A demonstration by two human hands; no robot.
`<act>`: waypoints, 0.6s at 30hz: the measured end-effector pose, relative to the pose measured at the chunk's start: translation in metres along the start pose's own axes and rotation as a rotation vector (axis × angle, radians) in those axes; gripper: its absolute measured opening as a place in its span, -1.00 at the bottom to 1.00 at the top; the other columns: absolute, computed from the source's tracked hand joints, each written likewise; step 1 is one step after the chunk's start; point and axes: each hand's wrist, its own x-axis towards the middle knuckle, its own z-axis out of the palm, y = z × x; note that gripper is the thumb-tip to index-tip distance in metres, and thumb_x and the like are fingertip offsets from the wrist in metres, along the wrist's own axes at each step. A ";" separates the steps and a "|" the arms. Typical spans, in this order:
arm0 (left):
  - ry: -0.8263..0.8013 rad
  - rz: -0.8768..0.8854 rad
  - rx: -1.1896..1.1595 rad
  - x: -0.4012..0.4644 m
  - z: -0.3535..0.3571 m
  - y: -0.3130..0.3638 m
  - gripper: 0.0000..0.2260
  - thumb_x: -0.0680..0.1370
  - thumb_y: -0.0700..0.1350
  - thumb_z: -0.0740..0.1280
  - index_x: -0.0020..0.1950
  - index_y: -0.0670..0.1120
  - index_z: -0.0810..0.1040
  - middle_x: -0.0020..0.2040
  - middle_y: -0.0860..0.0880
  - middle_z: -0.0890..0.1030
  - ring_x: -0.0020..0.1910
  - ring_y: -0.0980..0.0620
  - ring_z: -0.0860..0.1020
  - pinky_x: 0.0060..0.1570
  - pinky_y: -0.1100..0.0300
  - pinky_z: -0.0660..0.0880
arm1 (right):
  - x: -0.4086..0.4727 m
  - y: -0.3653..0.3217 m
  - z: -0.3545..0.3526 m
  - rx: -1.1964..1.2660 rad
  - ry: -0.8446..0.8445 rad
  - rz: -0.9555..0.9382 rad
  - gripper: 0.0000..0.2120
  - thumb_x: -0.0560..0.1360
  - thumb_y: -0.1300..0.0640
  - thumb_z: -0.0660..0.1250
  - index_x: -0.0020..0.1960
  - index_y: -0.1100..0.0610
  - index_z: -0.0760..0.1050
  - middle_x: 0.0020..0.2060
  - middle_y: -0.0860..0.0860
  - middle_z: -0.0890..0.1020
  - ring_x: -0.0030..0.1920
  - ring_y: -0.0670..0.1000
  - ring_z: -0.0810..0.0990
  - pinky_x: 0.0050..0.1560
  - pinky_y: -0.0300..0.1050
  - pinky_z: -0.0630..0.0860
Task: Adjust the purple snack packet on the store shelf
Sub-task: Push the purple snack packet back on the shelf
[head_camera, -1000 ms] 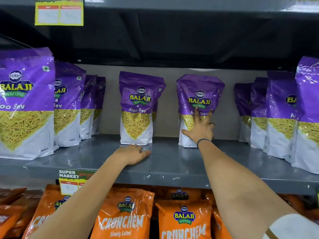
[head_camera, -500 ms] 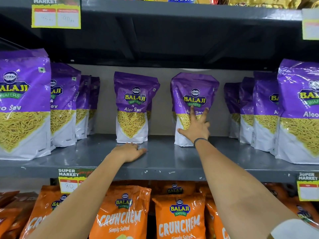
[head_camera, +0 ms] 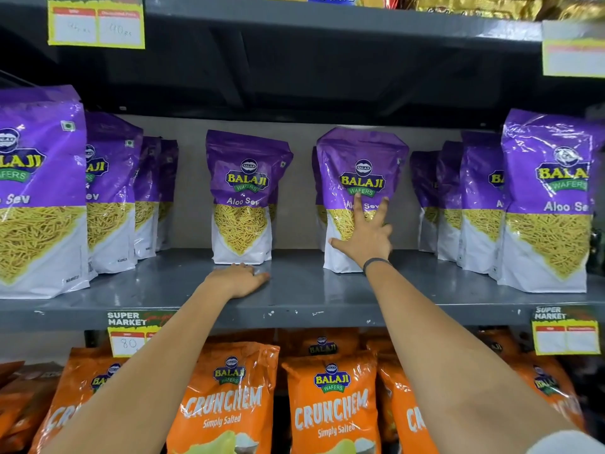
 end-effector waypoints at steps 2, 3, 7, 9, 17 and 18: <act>0.000 -0.002 -0.008 0.001 0.000 0.000 -0.37 0.60 0.24 -0.03 0.59 -0.06 0.17 0.61 -0.11 0.18 0.56 -0.12 0.22 0.52 -0.05 0.18 | -0.003 0.000 -0.003 0.002 -0.001 0.003 0.02 0.34 -0.23 0.46 0.55 -0.18 -0.15 0.54 0.18 -0.19 0.30 0.34 0.31 0.07 0.25 0.57; 0.002 -0.001 -0.010 0.001 0.000 0.000 -0.37 0.60 0.25 -0.03 0.59 -0.06 0.18 0.61 -0.11 0.19 0.56 -0.12 0.23 0.51 -0.05 0.18 | -0.005 0.000 -0.005 0.005 -0.001 0.003 0.02 0.34 -0.22 0.46 0.55 -0.18 -0.14 0.54 0.18 -0.20 0.30 0.34 0.31 0.07 0.25 0.57; 0.006 0.001 -0.015 0.001 0.001 -0.001 -0.38 0.60 0.24 -0.03 0.58 -0.06 0.19 0.61 -0.12 0.19 0.55 -0.13 0.24 0.50 -0.04 0.19 | -0.012 0.000 -0.011 0.014 0.015 -0.003 0.01 0.34 -0.21 0.47 0.55 -0.17 -0.12 0.54 0.19 -0.18 0.31 0.35 0.30 0.09 0.24 0.56; 0.007 0.001 -0.017 0.002 0.001 -0.001 -0.38 0.60 0.24 -0.03 0.58 -0.07 0.21 0.60 -0.13 0.21 0.54 -0.13 0.26 0.50 -0.05 0.21 | -0.015 0.001 -0.013 0.023 0.020 -0.005 0.01 0.34 -0.20 0.47 0.55 -0.17 -0.11 0.54 0.18 -0.18 0.31 0.35 0.29 0.09 0.25 0.55; -0.007 0.017 -0.001 0.001 0.001 0.000 -0.40 0.62 0.21 -0.05 0.58 -0.07 0.18 0.61 -0.14 0.16 0.57 -0.12 0.20 0.51 -0.04 0.16 | -0.029 0.004 -0.022 0.025 0.060 -0.010 0.03 0.32 -0.22 0.48 0.55 -0.19 -0.12 0.54 0.17 -0.18 0.26 0.32 0.33 0.06 0.23 0.56; -0.010 0.018 0.000 0.001 0.001 0.000 -0.40 0.62 0.21 -0.05 0.58 -0.07 0.18 0.61 -0.14 0.17 0.57 -0.12 0.20 0.51 -0.04 0.16 | -0.030 0.004 -0.023 0.018 0.063 -0.011 0.03 0.32 -0.23 0.47 0.55 -0.19 -0.13 0.54 0.18 -0.17 0.26 0.32 0.33 0.06 0.23 0.56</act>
